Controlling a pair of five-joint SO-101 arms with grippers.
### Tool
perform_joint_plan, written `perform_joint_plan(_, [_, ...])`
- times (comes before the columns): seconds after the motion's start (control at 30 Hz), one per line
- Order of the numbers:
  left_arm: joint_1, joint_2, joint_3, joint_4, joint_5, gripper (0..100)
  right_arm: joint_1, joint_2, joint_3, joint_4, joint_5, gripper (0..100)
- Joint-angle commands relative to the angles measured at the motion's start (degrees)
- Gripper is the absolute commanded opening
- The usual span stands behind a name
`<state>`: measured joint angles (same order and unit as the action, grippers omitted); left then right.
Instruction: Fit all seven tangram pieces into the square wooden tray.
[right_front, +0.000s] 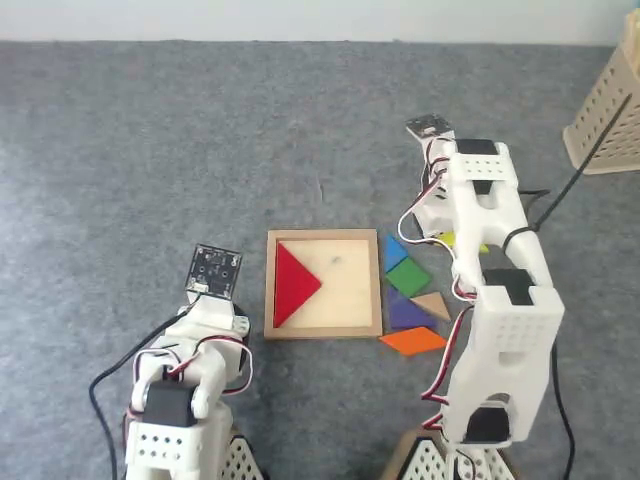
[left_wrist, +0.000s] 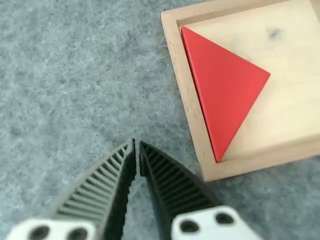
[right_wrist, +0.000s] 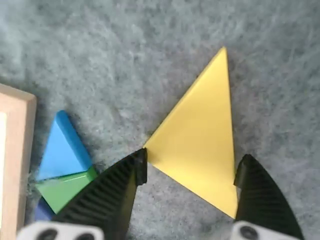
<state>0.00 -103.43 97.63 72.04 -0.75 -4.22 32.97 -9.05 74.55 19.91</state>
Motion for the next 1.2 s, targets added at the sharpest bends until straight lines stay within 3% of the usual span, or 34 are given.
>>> perform_joint_plan(0.0, [-0.26,-1.23,-1.1,0.35,0.35,1,-0.22,-3.3,-0.88,1.45,-0.53,28.5])
perform_joint_plan(0.13, [-0.26,-1.23,-1.1,0.35,0.35,1,-0.92,-8.13,-0.53,3.21,-0.35,29.5])
perform_joint_plan(0.3, [-0.26,-1.23,-1.1,0.35,0.35,1,-3.74,-8.4,-0.44,6.29,3.25,37.4])
perform_joint_plan(0.8, [-0.26,-1.23,-1.1,0.35,0.35,1,-2.77,0.57,-0.79,0.75,7.65,37.3])
perform_joint_plan(1.07, [-0.26,-1.23,-1.1,0.35,0.35,1,-2.24,1.71,-0.97,-2.24,6.86,37.3])
perform_joint_plan(1.17, [-0.26,-1.23,-1.1,0.35,0.35,1,-2.24,1.98,-2.37,-2.15,1.76,37.3])
